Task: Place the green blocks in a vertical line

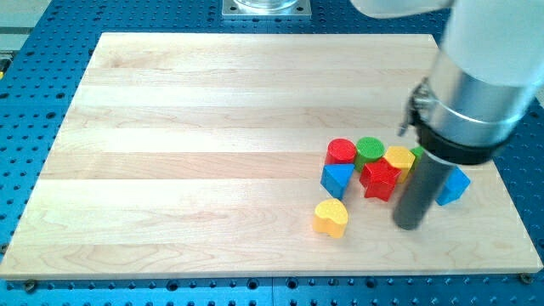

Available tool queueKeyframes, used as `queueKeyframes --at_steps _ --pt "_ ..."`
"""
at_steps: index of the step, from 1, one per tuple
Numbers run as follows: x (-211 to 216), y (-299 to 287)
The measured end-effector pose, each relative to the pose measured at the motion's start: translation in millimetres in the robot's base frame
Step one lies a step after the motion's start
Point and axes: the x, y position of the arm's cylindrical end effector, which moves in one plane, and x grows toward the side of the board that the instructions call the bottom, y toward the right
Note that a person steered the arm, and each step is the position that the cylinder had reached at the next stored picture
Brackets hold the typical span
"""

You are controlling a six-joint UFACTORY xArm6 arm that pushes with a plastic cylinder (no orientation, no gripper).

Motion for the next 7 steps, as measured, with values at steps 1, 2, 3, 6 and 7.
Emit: queueKeyframes --at_steps 1,2,3,6,7 --pt "-4 77" --pt "-41 84" --pt "-31 28" --pt "-55 -86" --pt "-49 -48"
